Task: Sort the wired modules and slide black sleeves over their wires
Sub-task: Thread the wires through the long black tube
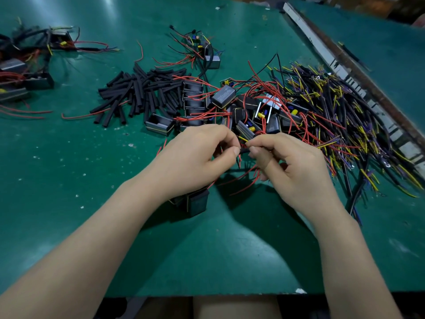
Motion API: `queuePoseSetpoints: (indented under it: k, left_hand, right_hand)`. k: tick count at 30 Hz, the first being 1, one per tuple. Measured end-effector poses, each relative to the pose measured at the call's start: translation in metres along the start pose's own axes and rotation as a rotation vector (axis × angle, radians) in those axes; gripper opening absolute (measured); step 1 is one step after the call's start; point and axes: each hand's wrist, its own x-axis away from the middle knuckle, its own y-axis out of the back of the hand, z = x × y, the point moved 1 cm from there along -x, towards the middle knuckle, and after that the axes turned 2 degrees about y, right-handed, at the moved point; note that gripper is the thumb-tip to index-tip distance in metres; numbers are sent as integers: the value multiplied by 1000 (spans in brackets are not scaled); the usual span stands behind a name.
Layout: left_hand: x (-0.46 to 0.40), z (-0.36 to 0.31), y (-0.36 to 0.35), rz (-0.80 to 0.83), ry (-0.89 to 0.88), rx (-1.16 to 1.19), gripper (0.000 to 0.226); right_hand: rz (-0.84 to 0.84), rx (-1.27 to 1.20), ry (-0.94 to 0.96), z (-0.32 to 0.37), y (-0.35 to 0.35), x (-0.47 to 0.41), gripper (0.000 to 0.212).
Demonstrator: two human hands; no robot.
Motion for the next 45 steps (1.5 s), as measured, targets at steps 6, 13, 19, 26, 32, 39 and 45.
queuePoseSetpoints:
  k: [6, 13, 19, 26, 32, 39, 45]
  left_hand:
    - [-1, -1, 3, -23, -18, 6, 15]
    - [0, -3, 2, 2, -22, -10, 18]
    - [0, -5, 2, 35, 62, 79, 5]
    - [1, -12, 4, 53, 60, 212, 7]
    - [2, -11, 6, 21, 33, 184, 6]
    - [1, -7, 3, -18, 0, 105, 13]
    - [1, -8, 2, -5, -75, 48, 13]
  right_hand:
    - [-59, -117, -161, 0, 2, -1, 15]
    - [-101, -39, -129, 6, -9, -1, 14]
    - [-69, 94, -107, 7, -7, -1, 23]
    - [-68, 21, -253, 13, -10, -2, 6]
    - [-114, -112, -323, 11, -12, -3, 10]
    - [-121, -261, -413, 15, -8, -2, 35]
    - [-51, -473, -505, 13, -6, -3, 24]
